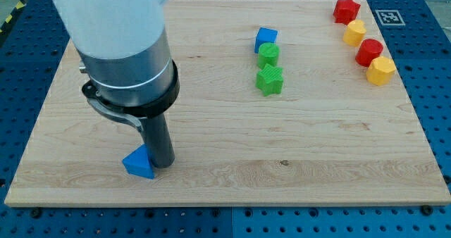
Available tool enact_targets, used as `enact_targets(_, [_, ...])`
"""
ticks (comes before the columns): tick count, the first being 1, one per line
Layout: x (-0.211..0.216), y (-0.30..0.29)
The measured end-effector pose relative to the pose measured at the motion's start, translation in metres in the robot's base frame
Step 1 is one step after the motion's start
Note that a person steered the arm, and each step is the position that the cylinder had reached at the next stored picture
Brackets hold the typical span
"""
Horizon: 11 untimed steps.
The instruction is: Slide the blue triangle to the bottom left
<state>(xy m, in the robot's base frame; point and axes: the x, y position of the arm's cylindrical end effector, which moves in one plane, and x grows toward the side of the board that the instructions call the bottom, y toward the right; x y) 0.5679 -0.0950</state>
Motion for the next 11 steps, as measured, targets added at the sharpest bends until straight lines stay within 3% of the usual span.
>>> enact_targets(3, [0.021, 0.011])
enact_targets(5, [0.005, 0.01])
enact_targets(10, [0.006, -0.07])
enact_targets(11, [0.006, -0.06])
